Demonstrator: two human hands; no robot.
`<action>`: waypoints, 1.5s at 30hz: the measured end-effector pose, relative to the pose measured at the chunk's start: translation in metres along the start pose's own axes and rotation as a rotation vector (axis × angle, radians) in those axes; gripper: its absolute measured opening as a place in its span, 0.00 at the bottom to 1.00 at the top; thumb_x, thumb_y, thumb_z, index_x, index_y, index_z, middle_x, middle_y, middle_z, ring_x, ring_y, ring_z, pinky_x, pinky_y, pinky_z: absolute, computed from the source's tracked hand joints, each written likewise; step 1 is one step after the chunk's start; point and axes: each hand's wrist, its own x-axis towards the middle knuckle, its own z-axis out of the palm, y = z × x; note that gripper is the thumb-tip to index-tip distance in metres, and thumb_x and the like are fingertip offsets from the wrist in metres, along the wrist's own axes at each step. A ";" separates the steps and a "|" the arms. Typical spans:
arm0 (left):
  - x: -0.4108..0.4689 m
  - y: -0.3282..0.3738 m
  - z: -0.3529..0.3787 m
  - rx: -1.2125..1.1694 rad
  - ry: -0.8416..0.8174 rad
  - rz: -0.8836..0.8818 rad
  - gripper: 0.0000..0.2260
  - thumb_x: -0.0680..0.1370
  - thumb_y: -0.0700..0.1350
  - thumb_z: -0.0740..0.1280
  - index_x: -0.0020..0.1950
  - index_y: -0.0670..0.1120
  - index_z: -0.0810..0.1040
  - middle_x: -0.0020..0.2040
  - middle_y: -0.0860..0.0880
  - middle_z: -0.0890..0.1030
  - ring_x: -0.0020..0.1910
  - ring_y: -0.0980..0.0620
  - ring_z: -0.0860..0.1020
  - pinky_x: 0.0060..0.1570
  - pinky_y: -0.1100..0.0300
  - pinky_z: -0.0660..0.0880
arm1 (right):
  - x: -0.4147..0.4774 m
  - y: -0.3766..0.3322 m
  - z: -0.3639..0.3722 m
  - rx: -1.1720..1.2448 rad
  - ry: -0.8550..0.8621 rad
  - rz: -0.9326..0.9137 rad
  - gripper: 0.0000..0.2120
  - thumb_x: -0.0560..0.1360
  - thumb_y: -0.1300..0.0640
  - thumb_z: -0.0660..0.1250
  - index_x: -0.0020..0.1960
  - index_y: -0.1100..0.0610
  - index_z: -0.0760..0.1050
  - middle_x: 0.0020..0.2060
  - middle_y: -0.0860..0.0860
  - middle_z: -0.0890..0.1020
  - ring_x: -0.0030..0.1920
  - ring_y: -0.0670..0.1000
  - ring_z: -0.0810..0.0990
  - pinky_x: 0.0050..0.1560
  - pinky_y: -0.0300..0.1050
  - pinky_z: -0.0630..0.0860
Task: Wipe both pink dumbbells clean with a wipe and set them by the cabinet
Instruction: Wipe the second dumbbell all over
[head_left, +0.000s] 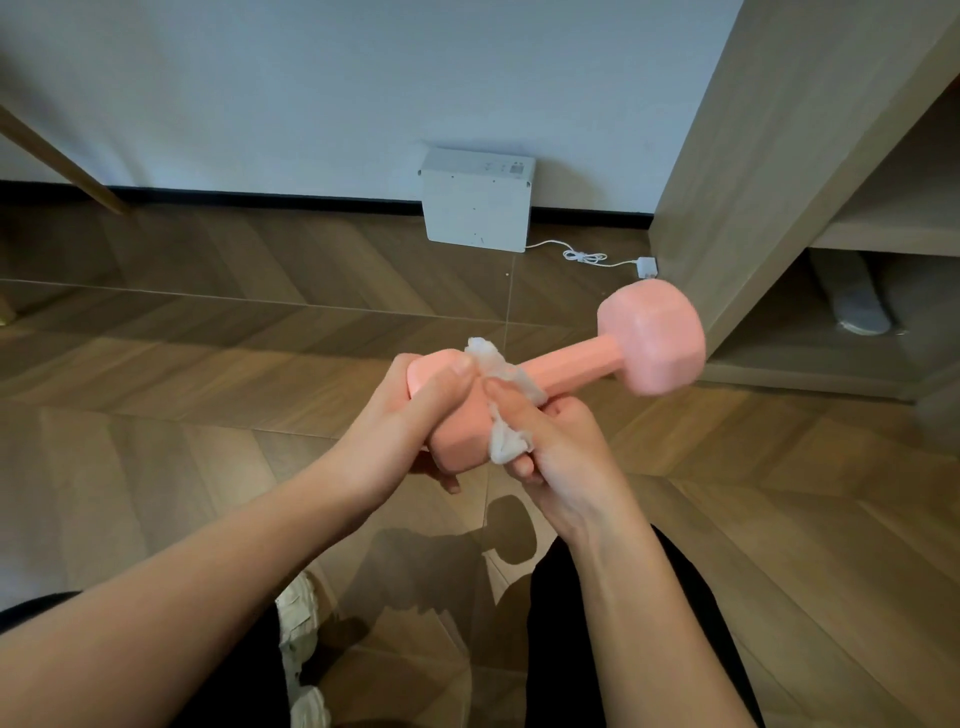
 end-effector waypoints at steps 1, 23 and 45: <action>-0.001 0.000 -0.001 -0.053 -0.055 -0.035 0.28 0.77 0.64 0.59 0.59 0.40 0.76 0.50 0.35 0.80 0.39 0.46 0.79 0.31 0.53 0.77 | 0.000 -0.001 -0.002 -0.018 -0.027 -0.006 0.12 0.62 0.45 0.75 0.29 0.53 0.80 0.21 0.47 0.72 0.19 0.43 0.65 0.20 0.33 0.62; -0.005 -0.012 -0.007 0.602 0.186 0.342 0.29 0.66 0.70 0.67 0.60 0.64 0.58 0.56 0.60 0.71 0.51 0.65 0.74 0.43 0.72 0.72 | 0.012 -0.002 0.002 0.265 -0.038 0.226 0.11 0.63 0.55 0.73 0.34 0.62 0.74 0.18 0.50 0.67 0.14 0.42 0.62 0.14 0.30 0.59; -0.009 0.001 -0.008 0.188 0.157 0.063 0.28 0.66 0.68 0.68 0.57 0.53 0.68 0.51 0.49 0.79 0.40 0.54 0.82 0.33 0.59 0.79 | 0.013 0.002 0.007 0.231 -0.127 0.126 0.08 0.64 0.56 0.72 0.28 0.56 0.81 0.17 0.47 0.67 0.15 0.41 0.62 0.15 0.30 0.57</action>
